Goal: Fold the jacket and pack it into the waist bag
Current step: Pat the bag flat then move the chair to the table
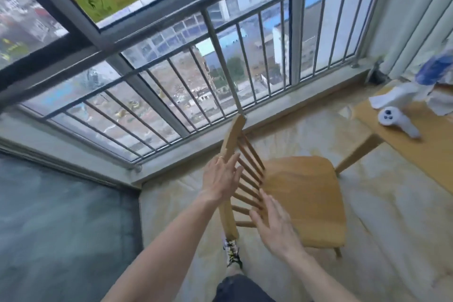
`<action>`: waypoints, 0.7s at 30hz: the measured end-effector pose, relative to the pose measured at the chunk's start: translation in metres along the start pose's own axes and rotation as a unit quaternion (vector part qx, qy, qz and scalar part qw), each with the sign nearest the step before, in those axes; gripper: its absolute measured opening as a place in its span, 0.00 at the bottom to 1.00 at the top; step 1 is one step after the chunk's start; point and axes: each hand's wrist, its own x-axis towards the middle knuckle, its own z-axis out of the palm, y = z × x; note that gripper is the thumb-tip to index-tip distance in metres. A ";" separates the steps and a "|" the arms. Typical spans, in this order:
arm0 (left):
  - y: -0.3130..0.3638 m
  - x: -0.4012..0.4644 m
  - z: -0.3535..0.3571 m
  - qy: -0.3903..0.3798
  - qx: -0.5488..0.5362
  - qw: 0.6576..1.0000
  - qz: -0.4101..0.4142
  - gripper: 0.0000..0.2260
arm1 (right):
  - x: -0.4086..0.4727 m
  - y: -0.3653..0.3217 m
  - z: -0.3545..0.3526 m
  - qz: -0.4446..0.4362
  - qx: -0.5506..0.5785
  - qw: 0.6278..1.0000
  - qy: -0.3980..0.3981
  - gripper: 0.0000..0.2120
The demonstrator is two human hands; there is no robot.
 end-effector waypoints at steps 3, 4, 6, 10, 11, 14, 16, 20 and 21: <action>-0.034 0.060 0.019 -0.021 0.018 0.997 0.072 0.21 | 0.039 -0.030 0.041 0.062 0.024 0.998 0.021 0.33; -0.041 0.078 0.024 -0.026 0.030 0.994 0.105 0.22 | 0.048 -0.040 0.053 0.082 0.043 0.995 0.037 0.33; -0.049 0.110 0.026 -0.039 0.073 0.984 0.160 0.22 | 0.064 -0.062 0.072 0.121 0.064 0.988 0.066 0.34; -0.058 0.136 0.020 -0.070 0.128 0.960 0.239 0.23 | 0.074 -0.099 0.096 0.177 0.089 0.975 0.102 0.35; -0.062 0.137 0.017 -0.073 0.140 0.954 0.254 0.24 | 0.077 -0.108 0.099 0.188 0.101 0.972 0.102 0.34; -0.075 0.137 0.011 -0.087 0.170 0.938 0.289 0.24 | 0.087 -0.121 0.114 0.224 0.100 0.964 0.108 0.30; -0.084 0.136 0.009 -0.082 0.184 0.930 0.307 0.23 | 0.089 -0.123 0.124 0.237 0.071 0.959 0.140 0.26; -0.097 0.137 0.008 -0.082 0.151 0.932 0.318 0.23 | 0.088 -0.117 0.136 0.301 0.037 0.935 0.183 0.25; -0.099 0.138 0.011 -0.091 0.145 0.933 0.315 0.23 | 0.085 -0.117 0.140 0.325 0.025 0.925 0.197 0.28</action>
